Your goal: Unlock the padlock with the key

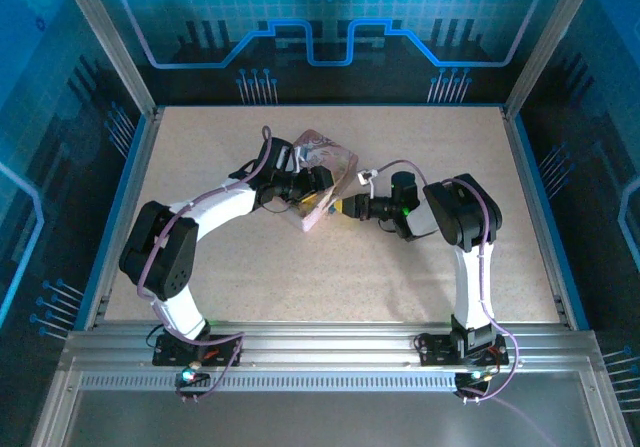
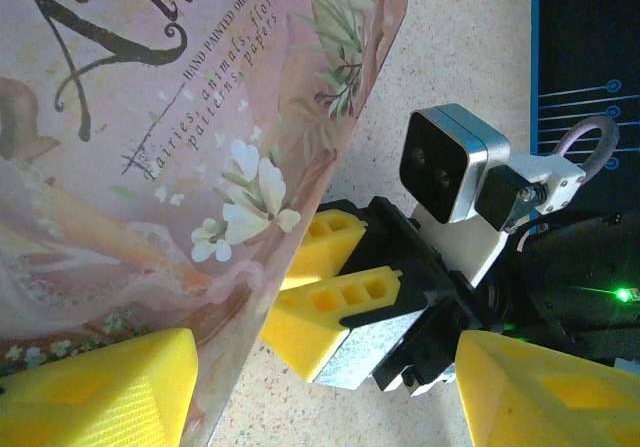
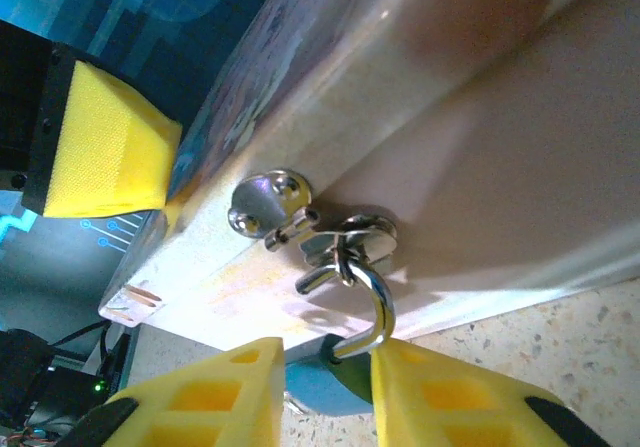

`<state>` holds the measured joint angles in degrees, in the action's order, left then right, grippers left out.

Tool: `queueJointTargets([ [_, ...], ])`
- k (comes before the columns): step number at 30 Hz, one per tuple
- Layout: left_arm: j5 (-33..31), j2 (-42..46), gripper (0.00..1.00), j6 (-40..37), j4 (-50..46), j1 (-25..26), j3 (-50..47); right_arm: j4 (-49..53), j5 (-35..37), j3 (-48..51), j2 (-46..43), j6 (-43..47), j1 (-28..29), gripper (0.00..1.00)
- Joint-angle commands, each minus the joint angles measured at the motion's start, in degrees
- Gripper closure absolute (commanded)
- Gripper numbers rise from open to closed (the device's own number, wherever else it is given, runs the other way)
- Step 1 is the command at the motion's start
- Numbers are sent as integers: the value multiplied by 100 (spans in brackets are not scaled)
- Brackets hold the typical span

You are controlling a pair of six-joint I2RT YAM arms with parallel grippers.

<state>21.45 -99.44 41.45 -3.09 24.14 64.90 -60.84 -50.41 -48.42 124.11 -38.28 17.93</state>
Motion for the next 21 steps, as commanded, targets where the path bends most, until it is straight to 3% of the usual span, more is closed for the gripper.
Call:
queueJointTargets([
  [1,26,-76,30,-86,15,-28,31,-44,-127,-81,-19,12,-18,83],
  [10,-2,-57,30,-133,1,-32,-44,-240,90,-75,6,-490,-72,100],
  [21,87,63,30,-212,31,-38,-540,-954,706,-17,69,-1373,-77,100],
])
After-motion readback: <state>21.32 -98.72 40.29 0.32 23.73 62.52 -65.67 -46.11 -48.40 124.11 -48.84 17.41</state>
